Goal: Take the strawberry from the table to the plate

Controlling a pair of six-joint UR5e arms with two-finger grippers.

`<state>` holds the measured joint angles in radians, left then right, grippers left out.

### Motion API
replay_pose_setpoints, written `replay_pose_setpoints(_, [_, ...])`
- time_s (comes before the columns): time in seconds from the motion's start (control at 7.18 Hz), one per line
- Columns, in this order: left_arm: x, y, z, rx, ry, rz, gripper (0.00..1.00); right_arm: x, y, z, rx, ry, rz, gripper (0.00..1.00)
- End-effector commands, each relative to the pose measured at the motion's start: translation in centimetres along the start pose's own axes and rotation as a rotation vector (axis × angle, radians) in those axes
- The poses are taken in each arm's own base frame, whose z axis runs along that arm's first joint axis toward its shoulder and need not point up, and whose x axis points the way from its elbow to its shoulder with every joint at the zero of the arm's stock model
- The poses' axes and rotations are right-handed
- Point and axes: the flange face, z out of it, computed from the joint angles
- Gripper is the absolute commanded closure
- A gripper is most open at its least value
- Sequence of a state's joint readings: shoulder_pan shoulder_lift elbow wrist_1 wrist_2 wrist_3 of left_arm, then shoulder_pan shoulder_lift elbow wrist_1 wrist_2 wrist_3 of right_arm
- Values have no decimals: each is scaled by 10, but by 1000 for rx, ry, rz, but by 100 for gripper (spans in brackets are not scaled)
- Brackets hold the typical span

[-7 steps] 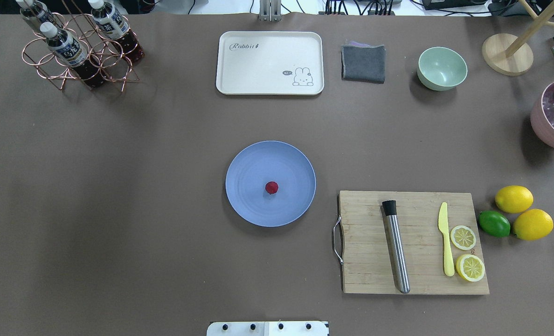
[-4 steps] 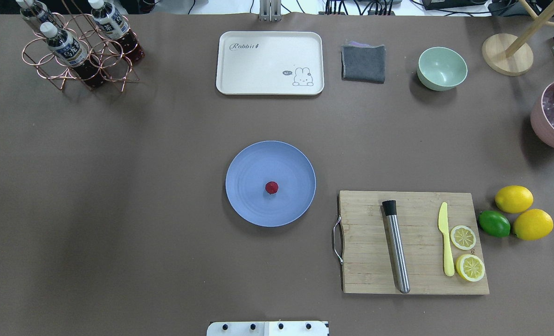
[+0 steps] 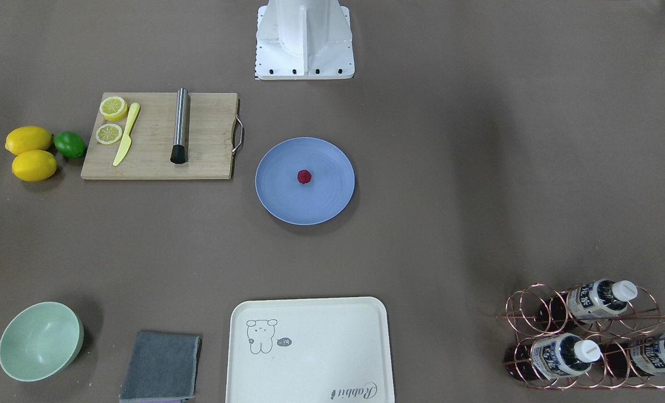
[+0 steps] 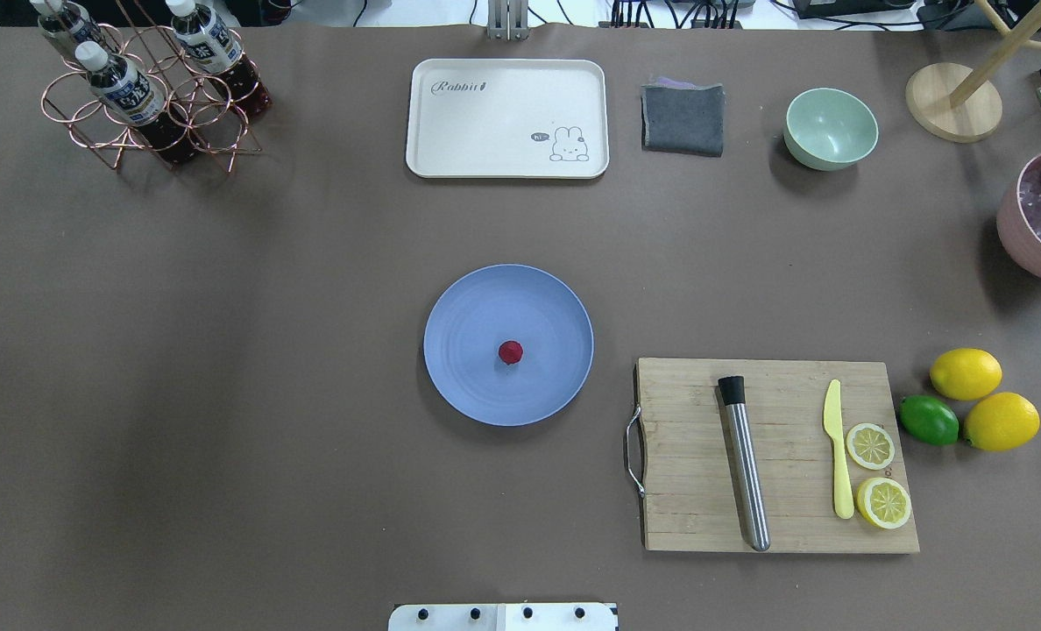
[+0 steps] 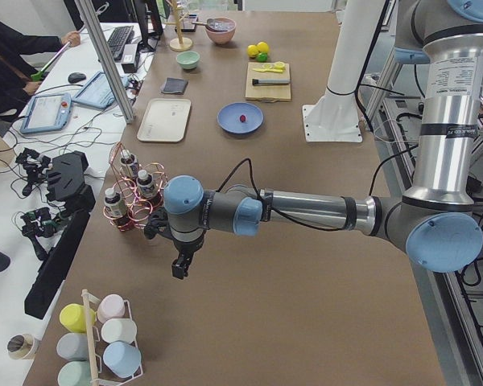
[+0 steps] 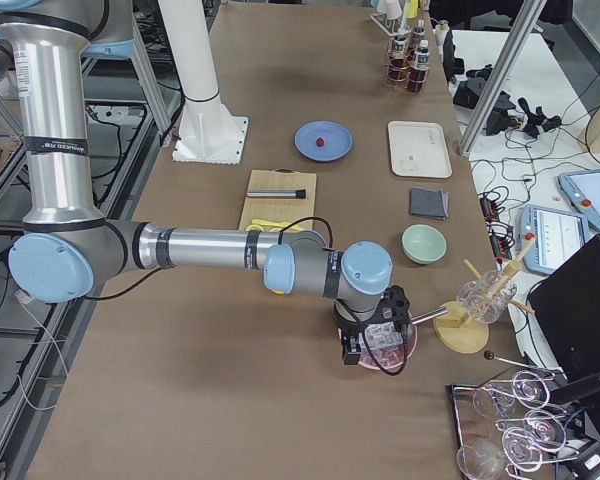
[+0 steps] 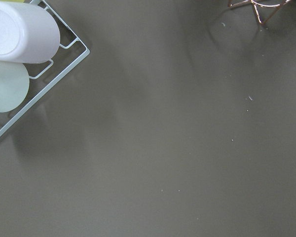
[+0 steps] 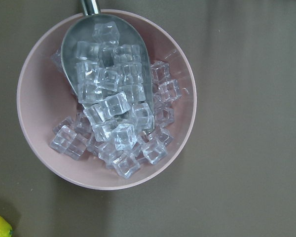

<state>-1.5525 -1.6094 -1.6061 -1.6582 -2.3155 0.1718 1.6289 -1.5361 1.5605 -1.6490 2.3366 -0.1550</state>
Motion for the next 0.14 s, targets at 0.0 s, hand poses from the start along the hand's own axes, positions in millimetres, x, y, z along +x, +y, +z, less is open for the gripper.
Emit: replay_pose_setpoints(0.0, [1, -2, -1, 2, -1, 2, 2, -1, -1, -1, 3, -2, -2, 0])
